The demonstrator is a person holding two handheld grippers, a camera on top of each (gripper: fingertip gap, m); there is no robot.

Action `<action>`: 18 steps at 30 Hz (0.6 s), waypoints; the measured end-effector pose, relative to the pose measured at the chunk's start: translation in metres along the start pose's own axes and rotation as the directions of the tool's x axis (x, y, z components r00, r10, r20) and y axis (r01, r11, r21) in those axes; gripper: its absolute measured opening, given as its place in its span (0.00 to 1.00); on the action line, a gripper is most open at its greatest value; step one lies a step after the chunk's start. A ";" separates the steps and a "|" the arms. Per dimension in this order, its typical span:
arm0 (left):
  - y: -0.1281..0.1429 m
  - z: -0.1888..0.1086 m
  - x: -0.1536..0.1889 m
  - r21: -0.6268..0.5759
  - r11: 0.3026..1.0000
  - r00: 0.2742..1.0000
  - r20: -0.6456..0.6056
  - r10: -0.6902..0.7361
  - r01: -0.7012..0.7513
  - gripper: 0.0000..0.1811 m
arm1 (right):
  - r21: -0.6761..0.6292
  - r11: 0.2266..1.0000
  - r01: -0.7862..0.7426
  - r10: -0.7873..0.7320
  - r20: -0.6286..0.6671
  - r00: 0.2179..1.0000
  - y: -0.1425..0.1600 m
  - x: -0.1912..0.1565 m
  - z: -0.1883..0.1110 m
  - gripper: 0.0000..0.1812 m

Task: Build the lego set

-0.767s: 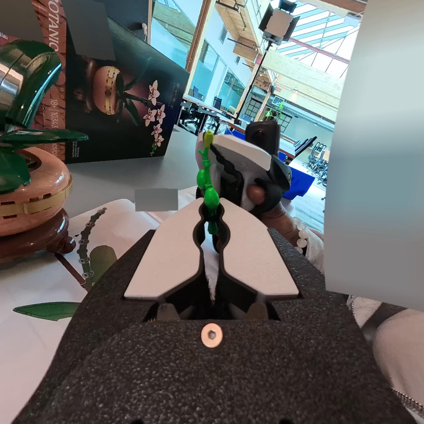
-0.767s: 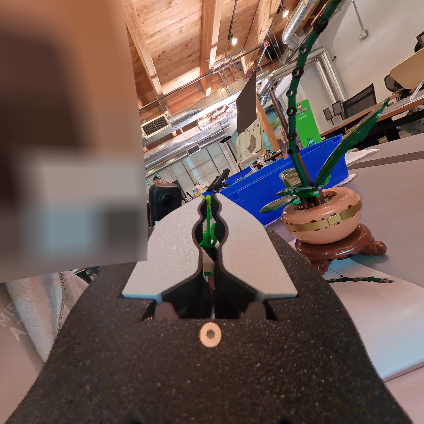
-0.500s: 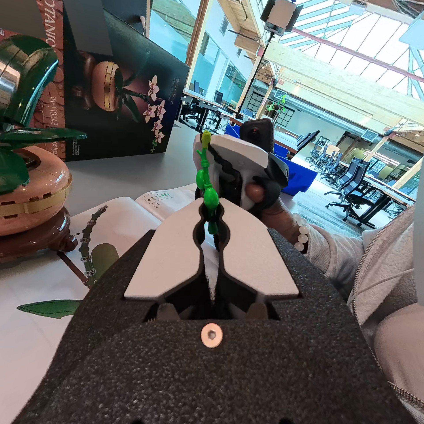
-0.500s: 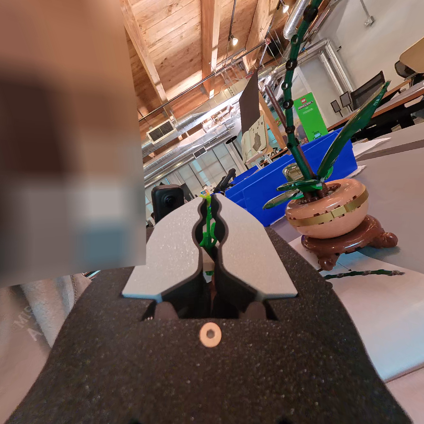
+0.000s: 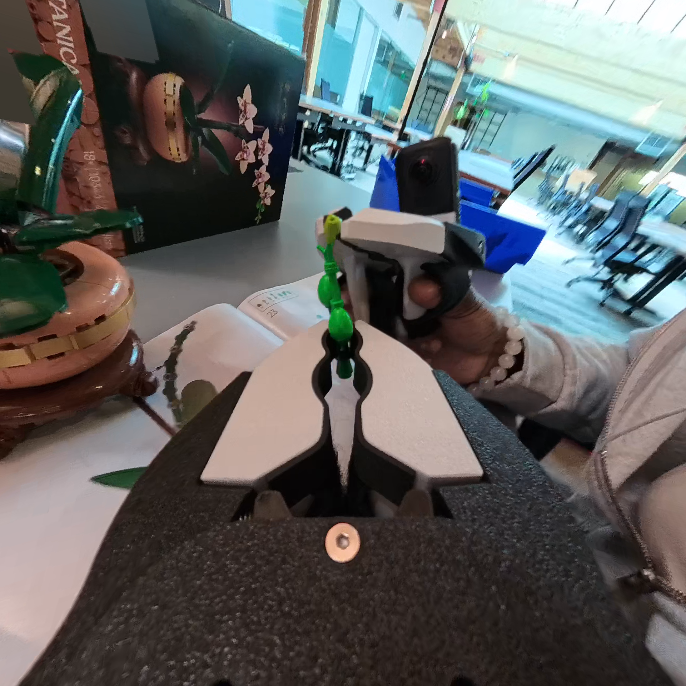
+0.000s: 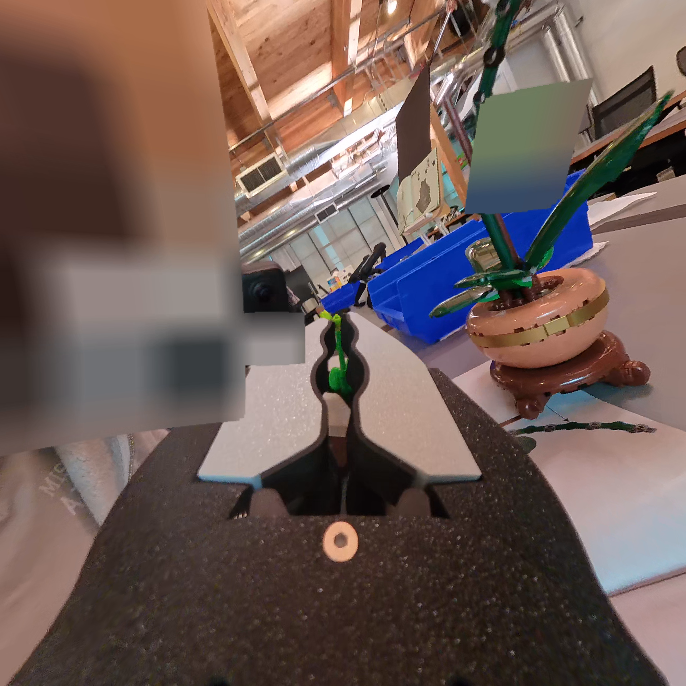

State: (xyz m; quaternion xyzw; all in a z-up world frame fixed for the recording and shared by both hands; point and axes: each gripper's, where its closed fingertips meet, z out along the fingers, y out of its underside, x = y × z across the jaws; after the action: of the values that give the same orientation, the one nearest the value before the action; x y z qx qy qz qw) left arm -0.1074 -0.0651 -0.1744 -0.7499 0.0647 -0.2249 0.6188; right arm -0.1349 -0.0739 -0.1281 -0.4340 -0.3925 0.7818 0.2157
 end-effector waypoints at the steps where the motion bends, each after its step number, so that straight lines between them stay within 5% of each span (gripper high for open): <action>1: 0.002 -0.001 -0.001 -0.027 0.999 0.999 0.011 0.035 -0.035 0.03 | -0.008 1.000 0.000 0.000 0.006 1.000 0.001 -0.001 0.001 0.02; 18: 0.019 -0.006 -0.012 -0.184 0.973 0.987 0.056 0.149 -0.137 0.03 | -0.110 0.994 0.005 -0.010 -0.044 0.999 0.017 0.007 0.002 0.02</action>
State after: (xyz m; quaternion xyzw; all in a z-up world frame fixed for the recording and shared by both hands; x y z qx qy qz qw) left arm -0.1170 -0.0706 -0.1953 -0.8033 0.1170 -0.1466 0.5652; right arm -0.1402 -0.0801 -0.1445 -0.4608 -0.4316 0.7484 0.2032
